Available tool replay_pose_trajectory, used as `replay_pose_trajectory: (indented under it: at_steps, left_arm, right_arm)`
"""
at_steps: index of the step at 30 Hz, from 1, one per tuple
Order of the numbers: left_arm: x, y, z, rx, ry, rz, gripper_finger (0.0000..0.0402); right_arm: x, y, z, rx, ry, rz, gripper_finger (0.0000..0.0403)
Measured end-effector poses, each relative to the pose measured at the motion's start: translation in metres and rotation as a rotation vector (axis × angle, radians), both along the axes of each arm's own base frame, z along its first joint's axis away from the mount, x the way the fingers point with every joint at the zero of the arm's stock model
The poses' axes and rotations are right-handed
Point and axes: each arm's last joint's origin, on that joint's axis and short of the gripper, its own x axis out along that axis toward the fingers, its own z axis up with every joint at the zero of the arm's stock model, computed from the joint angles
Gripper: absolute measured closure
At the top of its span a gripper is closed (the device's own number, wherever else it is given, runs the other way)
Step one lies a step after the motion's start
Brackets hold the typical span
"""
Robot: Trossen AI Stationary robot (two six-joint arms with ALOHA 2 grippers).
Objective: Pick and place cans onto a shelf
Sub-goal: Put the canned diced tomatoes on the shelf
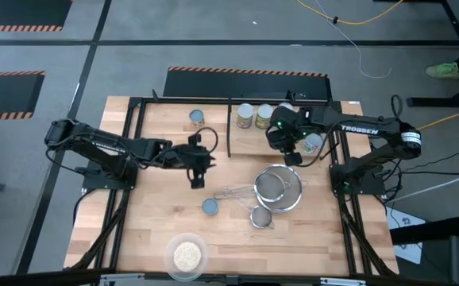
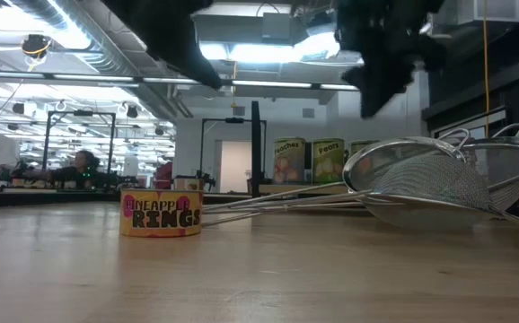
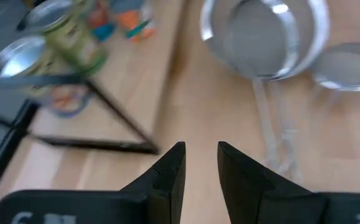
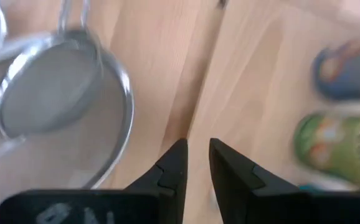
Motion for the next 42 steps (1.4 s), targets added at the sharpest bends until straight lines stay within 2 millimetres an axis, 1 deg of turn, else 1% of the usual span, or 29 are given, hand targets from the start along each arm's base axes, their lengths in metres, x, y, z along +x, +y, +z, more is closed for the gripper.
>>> replay_pose_trajectory:
  at_steps: [6,9,12,16,20,24,27,33,38,42]
  left_arm:
    - [-0.005,0.038,-0.006,0.005,0.075,0.140,0.0316]
    - [-0.010,0.058,-0.009,0.022,0.136,0.187,0.0316]
    - [-0.017,0.078,-0.012,0.074,0.206,0.203,0.0316]
    - [-0.026,0.106,-0.013,0.149,0.280,0.227,0.0316]
    - [-0.036,0.130,-0.014,0.203,0.334,0.221,0.0316]
    - [-0.046,0.150,-0.015,0.163,0.331,0.184,0.0316]
    - [-0.050,0.162,-0.020,0.111,0.332,0.176,0.0316]
    - [-0.052,0.182,-0.037,0.049,0.369,0.164,0.0316]
    - [-0.048,0.193,-0.054,0.033,0.410,0.166,0.0316]
    - [-0.042,0.199,-0.067,0.018,0.430,0.162,0.0316]
  right_arm:
    - [0.015,0.011,0.039,-0.039,-0.159,0.051,0.0331]
    - [0.019,0.016,0.053,-0.052,-0.218,0.072,0.0331]
    - [0.023,0.019,0.061,-0.064,-0.277,0.086,0.0331]
    - [0.028,0.021,0.064,-0.074,-0.325,0.099,0.0331]
    - [0.030,0.023,0.064,-0.075,-0.334,0.104,0.0331]
    - [0.030,0.022,0.064,-0.076,-0.335,0.105,0.0331]
    - [0.030,0.022,0.064,-0.076,-0.335,0.104,0.0331]
    - [0.030,0.022,0.064,-0.076,-0.335,0.104,0.0331]
    - [0.030,0.022,0.064,-0.076,-0.335,0.105,0.0331]
    - [0.030,0.022,0.064,-0.076,-0.335,0.105,0.0331]
